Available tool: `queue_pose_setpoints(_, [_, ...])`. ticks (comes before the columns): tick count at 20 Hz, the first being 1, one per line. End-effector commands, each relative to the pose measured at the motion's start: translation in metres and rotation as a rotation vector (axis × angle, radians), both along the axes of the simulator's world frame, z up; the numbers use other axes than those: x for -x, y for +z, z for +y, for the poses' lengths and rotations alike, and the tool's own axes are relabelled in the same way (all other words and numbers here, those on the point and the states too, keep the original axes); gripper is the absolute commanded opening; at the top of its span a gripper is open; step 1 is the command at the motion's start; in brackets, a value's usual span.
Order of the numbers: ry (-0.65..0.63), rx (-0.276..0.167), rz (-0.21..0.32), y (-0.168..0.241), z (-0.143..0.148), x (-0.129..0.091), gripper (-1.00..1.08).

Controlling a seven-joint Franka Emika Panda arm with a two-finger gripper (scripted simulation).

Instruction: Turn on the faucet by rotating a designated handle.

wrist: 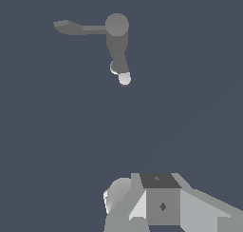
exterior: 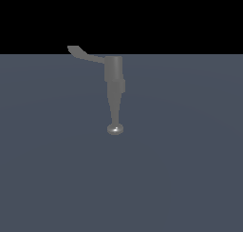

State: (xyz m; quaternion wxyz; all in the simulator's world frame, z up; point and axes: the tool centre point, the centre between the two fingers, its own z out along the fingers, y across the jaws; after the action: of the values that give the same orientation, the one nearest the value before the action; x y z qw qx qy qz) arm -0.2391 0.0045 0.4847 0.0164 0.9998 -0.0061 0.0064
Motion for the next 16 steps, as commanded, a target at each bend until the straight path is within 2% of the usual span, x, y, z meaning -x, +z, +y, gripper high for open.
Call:
queue_pose_setpoints(1, [-0.025, -0.003, 0.0, -0.001, 0.001, -0.006, -1.0])
queue_pose_setpoints(8, [-0.13, -0.013, -0.002, -0.006, 0.008, -0.029, -1.0])
queue_pose_setpoints(16, [-0.302, -0.027, -0.003, -0.018, 0.021, -0.067, -1.0])
